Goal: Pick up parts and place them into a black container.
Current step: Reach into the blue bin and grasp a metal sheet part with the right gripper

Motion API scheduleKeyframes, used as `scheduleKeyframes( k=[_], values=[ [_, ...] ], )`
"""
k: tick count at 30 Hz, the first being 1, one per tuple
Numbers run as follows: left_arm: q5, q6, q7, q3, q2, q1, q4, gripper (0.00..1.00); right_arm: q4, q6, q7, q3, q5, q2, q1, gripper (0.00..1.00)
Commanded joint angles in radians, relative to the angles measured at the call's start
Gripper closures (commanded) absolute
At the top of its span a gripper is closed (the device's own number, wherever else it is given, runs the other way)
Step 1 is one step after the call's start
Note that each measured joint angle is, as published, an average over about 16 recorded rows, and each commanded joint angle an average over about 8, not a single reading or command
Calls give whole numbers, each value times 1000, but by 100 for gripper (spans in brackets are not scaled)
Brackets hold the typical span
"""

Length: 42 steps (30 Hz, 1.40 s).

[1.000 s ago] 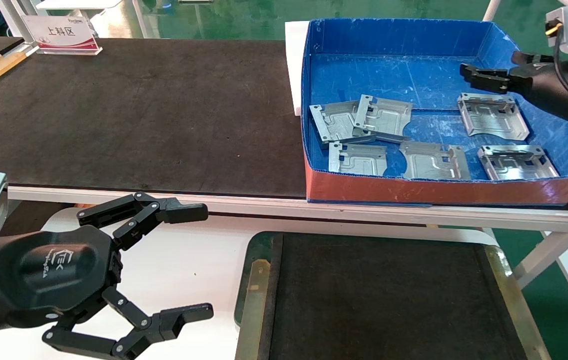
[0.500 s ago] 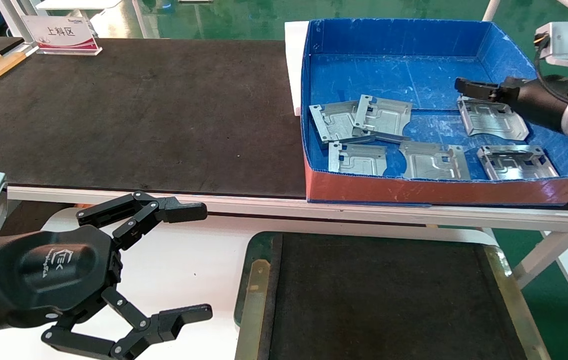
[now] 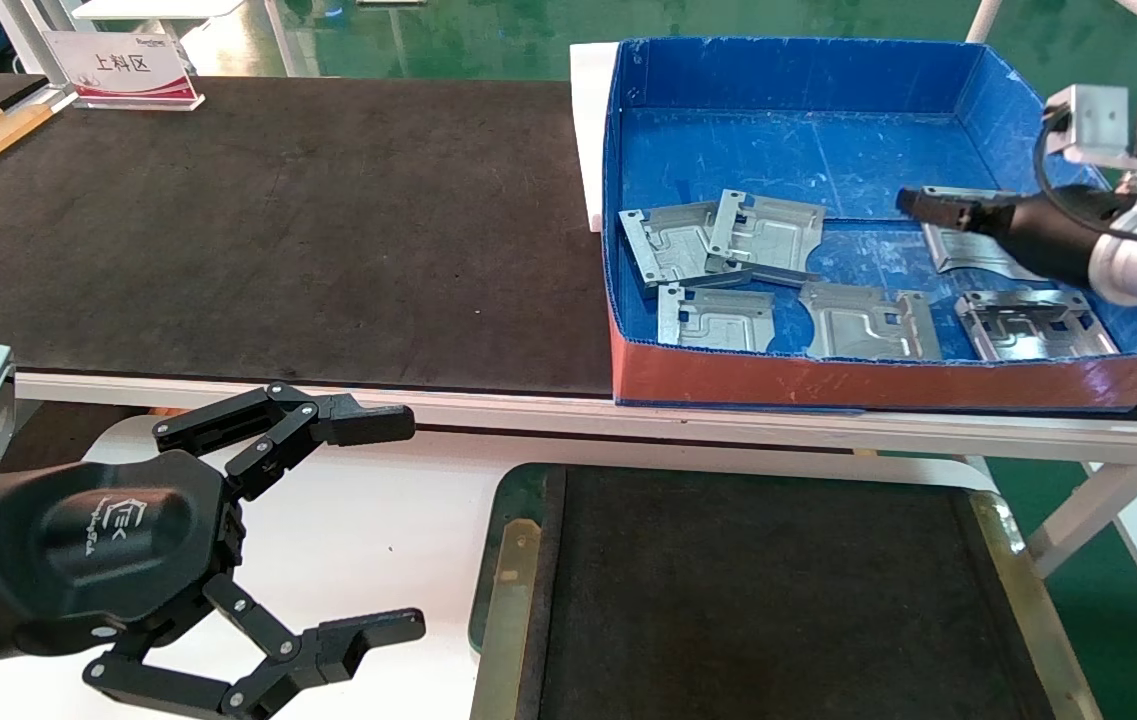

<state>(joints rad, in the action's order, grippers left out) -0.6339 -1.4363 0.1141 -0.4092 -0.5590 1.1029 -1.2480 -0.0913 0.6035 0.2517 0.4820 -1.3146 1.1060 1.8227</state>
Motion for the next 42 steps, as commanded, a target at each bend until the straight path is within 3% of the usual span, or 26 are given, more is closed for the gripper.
scheduleKeyframes(
  k=[1, 2, 9, 10, 42],
  values=[
    [0, 0, 0, 0, 0, 0, 0, 0, 4, -7, 17, 5, -7, 3, -8, 0],
    [0, 0, 0, 0, 0, 0, 0, 0, 7, -11, 23, 6, -10, 4, -11, 7],
    [0, 0, 0, 0, 0, 0, 0, 0, 29, -33, 59, 18, -26, 10, -27, 94],
    [0, 0, 0, 0, 0, 0, 0, 0, 32, -36, 63, 19, -29, 10, -28, 100],
    [0, 0, 0, 0, 0, 0, 0, 0, 79, -64, 122, 57, -82, 25, -45, 100]
  ],
)
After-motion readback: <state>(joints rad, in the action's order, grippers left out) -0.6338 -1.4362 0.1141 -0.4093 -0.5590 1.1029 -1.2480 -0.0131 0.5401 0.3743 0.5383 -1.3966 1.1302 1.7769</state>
